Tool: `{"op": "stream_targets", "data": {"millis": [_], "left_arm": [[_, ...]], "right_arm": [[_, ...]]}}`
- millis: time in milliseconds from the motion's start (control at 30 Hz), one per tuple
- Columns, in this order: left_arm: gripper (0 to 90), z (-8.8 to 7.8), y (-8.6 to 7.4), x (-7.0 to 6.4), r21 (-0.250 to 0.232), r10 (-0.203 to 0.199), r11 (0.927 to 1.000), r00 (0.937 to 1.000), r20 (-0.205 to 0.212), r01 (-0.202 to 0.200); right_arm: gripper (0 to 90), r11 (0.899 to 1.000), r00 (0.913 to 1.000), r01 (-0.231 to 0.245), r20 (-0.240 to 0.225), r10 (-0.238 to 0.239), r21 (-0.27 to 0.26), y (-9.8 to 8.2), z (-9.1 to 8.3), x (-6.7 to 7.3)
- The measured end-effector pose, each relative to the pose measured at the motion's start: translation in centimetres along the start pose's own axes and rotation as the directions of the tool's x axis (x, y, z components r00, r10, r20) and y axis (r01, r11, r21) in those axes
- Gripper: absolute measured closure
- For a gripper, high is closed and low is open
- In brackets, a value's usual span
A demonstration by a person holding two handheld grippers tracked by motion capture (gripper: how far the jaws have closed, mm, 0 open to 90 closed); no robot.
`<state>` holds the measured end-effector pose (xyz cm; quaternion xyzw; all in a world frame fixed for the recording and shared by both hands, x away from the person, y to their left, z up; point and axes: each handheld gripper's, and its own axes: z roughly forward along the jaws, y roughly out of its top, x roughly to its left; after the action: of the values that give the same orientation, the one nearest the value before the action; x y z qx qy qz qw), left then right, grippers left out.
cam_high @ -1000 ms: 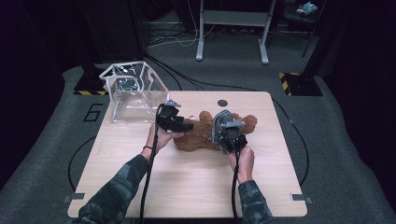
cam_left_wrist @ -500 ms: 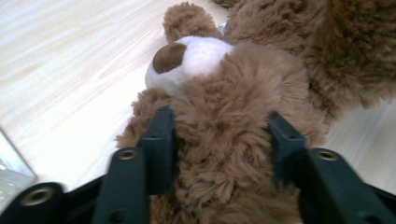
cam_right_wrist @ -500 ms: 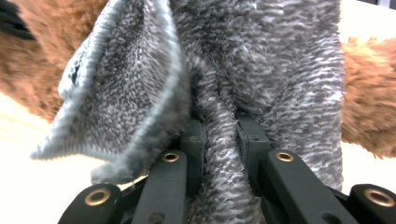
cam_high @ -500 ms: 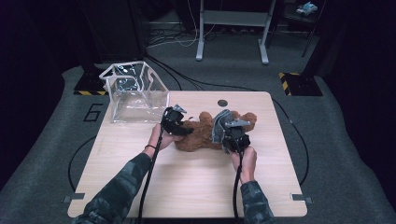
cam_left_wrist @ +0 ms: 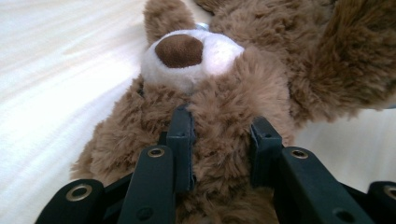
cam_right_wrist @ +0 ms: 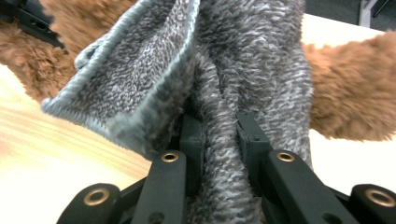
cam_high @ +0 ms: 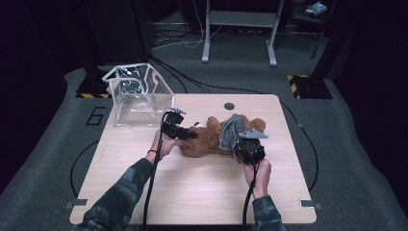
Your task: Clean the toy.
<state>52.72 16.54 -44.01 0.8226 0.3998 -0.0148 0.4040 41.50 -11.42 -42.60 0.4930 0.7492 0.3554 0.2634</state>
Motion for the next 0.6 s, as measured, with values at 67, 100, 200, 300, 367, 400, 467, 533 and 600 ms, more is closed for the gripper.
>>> {"op": "stream_targets", "data": {"millis": [67, 100, 200, 300, 367, 400, 467, 533, 600], "left_arm": [[68.6, -0.2, -0.1, -0.1, 0.007, -0.008, 0.9999, 0.9996, 0.026, 0.008], [68.9, -0.3, -0.1, -0.1, 0.009, -0.018, 0.9998, 0.9988, 0.045, 0.018], [74.5, -0.6, -0.2, -0.3, -0.004, -0.042, 0.9991, 0.994, 0.101, 0.043], [72.8, -0.4, -0.1, -0.6, 0.014, 0.027, 0.9995, 0.999, 0.035, -0.027], [72.4, -0.2, 0.0, -0.8, 0.023, 0.049, 0.9985, 0.9987, -0.01, -0.049], [72.1, -0.1, 0.1, -0.8, 0.028, 0.062, 0.9977, 0.9978, -0.023, -0.061], [71.6, 0.0, 0.1, -0.7, 0.028, 0.073, 0.997, 0.9965, -0.042, -0.072], [71.0, 0.1, 0.1, -0.5, 0.021, 0.077, 0.9968, 0.9958, -0.049, -0.076], [70.4, 0.2, 0.0, -0.4, 0.012, 0.068, 0.9976, 0.9963, -0.052, -0.068]], "right_arm": [[75.8, 1.0, 1.0, 0.01, -0.001, -0.01, -0.002, 0.1, -0.1, 0.4], [75.8, 1.0, 0.9999, 0.013, -0.001, -0.013, -0.004, 0.1, -0.2, 0.7], [75.6, 0.999, 0.9994, 0.032, -0.011, -0.032, -0.022, 0.4, -0.4, 1.8], [75.5, 0.997, 0.9973, 0.072, -0.016, -0.072, -0.011, 0.7, 0.0, 3.1], [75.5, 0.997, 0.9967, 0.08, -0.007, -0.08, 0.014, 0.9, 0.9, 3.4], [75.6, 0.997, 0.9974, 0.072, -0.004, -0.072, 0.016, 0.9, 1.6, 3.3], [75.8, 0.997, 0.9976, 0.066, 0.018, -0.067, 0.043, 0.9, 2.6, 2.7], [76.1, 0.997, 0.9982, 0.05, 0.031, -0.052, 0.052, 0.6, 3.1, 1.8], [76.1, 0.998, 0.9983, 0.019, 0.055, -0.022, 0.052, 0.2, 3.1, 0.8]]}}
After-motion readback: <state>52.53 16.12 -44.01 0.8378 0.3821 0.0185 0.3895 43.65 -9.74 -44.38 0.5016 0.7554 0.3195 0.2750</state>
